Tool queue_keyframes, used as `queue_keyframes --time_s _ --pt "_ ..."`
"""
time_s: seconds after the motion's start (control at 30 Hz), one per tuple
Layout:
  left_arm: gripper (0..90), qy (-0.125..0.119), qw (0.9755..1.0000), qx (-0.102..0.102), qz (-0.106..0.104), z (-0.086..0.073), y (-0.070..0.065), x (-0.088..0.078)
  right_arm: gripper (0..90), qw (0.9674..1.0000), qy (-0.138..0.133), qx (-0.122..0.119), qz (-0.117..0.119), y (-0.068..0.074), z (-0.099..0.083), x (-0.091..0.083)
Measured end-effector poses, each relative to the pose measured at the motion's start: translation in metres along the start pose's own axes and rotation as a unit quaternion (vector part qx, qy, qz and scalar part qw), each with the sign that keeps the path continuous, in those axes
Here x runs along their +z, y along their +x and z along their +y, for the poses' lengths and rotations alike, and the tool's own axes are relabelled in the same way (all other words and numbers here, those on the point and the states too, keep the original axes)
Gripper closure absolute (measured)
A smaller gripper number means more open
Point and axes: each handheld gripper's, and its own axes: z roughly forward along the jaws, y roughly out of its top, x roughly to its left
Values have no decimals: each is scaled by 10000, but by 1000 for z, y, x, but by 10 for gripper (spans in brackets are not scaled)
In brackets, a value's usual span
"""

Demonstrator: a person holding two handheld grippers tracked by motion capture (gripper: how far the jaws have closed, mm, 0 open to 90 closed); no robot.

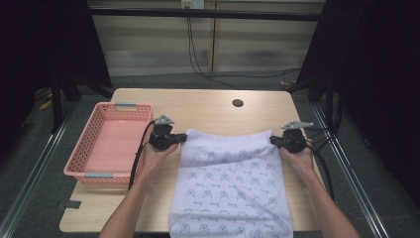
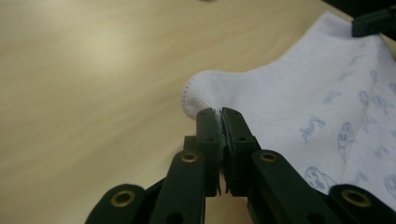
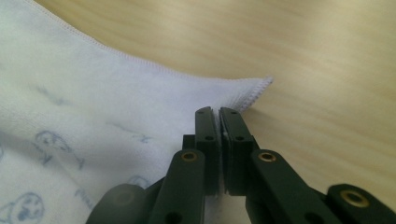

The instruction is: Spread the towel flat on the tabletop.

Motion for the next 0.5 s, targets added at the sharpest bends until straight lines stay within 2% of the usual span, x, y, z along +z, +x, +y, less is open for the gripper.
queue_keyframes --time_s 0.1,0.13,0.17,0.2,0.27,0.3,0.33,0.37,0.43,0.5 --pt "867 -209 9997 -100 79 18 9 1 873 9998 -170 68 -31 -6 11 -4" --pt "842 -220 9996 -126 105 20 11 3 859 9996 -234 93 -95 -9 18 -4" --pt "842 -175 9995 -145 227 22 13 7 859 9996 -234 93 -95 -9 18 -4" --pt "773 -146 9991 -202 337 22 15 10 814 9993 -302 132 -164 -10 21 -3" --pt "598 -47 9976 -482 486 18 18 15 684 9983 -329 269 -411 -14 22 0" --pt "503 -20 9979 -524 380 15 19 16 573 9971 -330 419 -550 -19 19 2" --pt "503 -62 9979 -553 320 12 16 16 573 9971 -330 419 -550 -19 19 2" --pt "499 -31 9986 -420 309 9 12 15 540 9973 -294 437 -510 -19 15 -2" --pt "497 26 9993 -317 216 4 6 11 527 9979 -288 358 -448 -18 13 -5" --pt "532 112 9999 -124 26 -3 -3 5 507 9985 -357 308 -292 -13 7 -17"
